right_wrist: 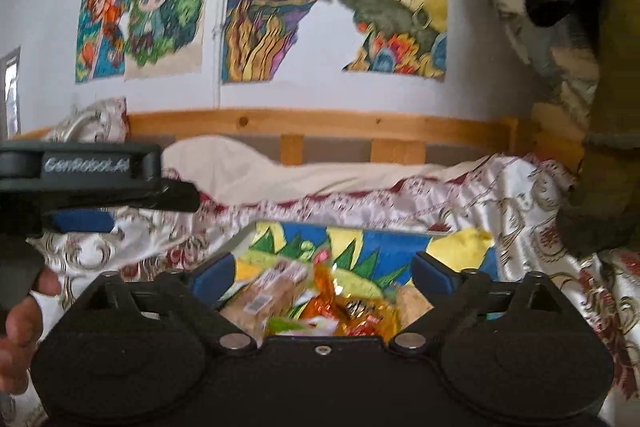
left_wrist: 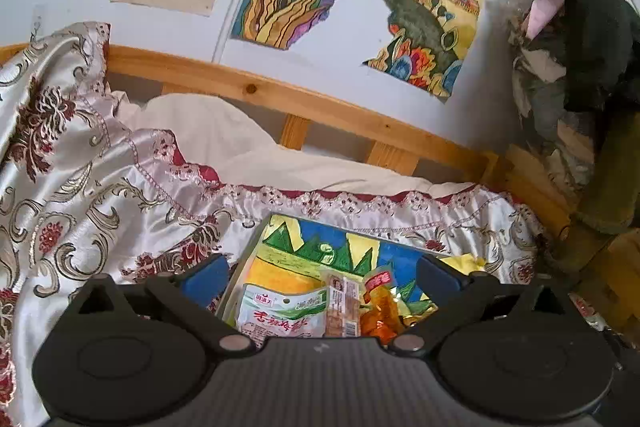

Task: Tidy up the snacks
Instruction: 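Raise both tools away from the tray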

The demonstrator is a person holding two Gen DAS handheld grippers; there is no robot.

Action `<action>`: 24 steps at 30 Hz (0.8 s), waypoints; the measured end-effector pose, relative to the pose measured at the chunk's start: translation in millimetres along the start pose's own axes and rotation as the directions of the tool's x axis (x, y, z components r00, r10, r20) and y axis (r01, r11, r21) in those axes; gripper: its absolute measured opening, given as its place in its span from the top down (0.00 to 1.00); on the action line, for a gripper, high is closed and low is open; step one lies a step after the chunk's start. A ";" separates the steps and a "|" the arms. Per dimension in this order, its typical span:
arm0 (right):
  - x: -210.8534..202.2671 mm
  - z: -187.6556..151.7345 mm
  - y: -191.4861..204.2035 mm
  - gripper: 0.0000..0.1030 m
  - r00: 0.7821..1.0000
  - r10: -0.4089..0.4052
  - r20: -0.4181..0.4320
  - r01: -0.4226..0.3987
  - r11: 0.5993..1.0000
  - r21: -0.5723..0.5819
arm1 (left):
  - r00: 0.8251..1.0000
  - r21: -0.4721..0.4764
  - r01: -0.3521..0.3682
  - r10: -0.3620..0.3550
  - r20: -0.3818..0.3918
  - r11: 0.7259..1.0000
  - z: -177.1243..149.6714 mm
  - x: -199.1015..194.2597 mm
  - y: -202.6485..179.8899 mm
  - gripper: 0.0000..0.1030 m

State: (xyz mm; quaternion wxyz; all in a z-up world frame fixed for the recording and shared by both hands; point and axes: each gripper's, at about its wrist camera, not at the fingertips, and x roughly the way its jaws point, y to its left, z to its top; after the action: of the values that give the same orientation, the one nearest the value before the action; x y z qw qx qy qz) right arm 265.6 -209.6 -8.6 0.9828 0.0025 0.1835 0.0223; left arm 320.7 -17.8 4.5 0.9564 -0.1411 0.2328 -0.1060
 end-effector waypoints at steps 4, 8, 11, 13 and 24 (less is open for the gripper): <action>-15.4 11.2 -8.5 0.01 0.999 -0.037 0.025 0.037 0.999 0.033 | 1.000 -0.015 0.006 -0.005 0.012 1.000 5.2 -14.3 -2.4 0.01; -32.6 18.5 -15.2 0.01 0.997 -0.055 0.053 0.052 0.997 0.053 | 0.999 -0.020 -0.005 0.006 0.033 1.000 5.6 -30.7 -4.5 0.01; -45.0 21.2 -18.4 0.01 0.996 -0.060 0.069 0.056 0.996 0.067 | 0.998 0.002 -0.022 0.022 0.052 1.000 4.2 -43.9 -7.7 0.01; -53.8 22.4 -20.0 0.01 0.995 -0.060 0.079 0.054 0.996 0.074 | 0.997 0.016 -0.033 0.032 0.071 0.999 2.5 -53.6 -10.1 0.01; -108.8 16.9 -26.1 0.01 0.991 -0.072 0.111 0.064 0.995 0.073 | 0.988 0.124 -0.087 0.069 0.138 0.989 -19.4 -114.2 -19.1 0.00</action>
State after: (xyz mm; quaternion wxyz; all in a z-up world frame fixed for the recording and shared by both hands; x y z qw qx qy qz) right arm 171.5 -240.5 46.0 0.9911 0.0314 0.1280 -0.0178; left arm 209.6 -9.2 41.5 0.9804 -0.0764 0.1662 -0.0736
